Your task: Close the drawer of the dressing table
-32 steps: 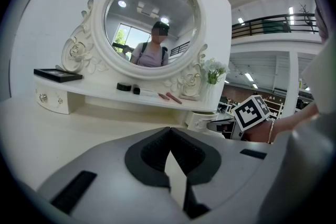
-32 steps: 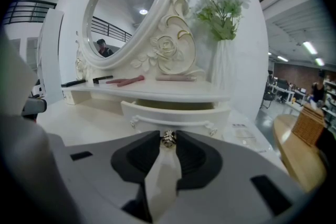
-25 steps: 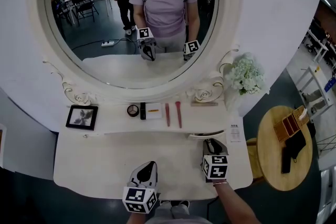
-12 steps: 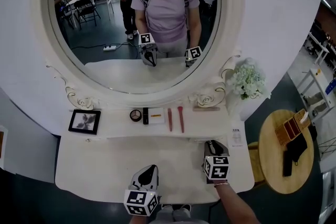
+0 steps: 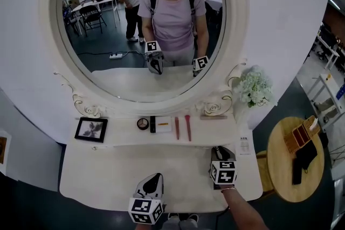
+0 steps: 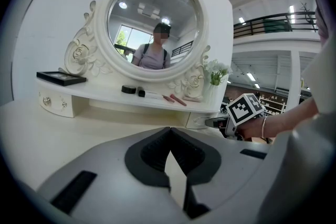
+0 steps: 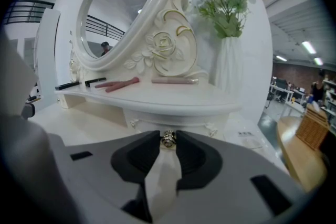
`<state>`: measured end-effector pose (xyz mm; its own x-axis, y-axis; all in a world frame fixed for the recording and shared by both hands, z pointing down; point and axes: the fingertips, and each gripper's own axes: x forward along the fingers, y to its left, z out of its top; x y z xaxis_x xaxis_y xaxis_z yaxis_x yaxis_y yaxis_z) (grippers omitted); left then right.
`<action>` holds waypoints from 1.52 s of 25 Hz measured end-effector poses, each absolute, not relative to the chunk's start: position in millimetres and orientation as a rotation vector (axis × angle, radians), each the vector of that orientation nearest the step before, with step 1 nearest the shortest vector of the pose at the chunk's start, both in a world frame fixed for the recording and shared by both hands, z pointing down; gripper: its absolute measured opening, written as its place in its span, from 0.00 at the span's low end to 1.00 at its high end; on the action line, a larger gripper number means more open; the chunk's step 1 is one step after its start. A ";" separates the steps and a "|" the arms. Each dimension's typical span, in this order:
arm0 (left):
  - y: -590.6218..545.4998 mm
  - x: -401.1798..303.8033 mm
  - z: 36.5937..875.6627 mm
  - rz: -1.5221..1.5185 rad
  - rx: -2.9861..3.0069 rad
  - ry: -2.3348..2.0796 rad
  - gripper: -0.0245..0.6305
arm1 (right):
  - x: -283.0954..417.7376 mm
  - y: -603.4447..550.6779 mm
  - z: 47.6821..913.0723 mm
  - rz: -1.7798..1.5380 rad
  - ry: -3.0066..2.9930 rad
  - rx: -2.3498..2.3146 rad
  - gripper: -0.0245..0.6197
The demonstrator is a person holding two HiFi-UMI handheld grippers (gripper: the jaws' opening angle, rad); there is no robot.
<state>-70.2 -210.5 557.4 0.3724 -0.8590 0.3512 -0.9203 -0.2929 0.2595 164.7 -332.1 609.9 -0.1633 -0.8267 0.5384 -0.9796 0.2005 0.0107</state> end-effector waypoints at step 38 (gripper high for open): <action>-161.6 -37.8 531.8 0.184 2.304 -1.528 0.04 | 166.6 -240.5 567.7 0.523 -2.180 1.648 0.19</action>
<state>-37.8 -161.6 531.8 0.4036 -0.8620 0.3067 -0.9102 -0.3442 0.2303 166.6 -240.5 567.7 -0.2572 -0.8322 0.4912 -0.9645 0.2526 -0.0770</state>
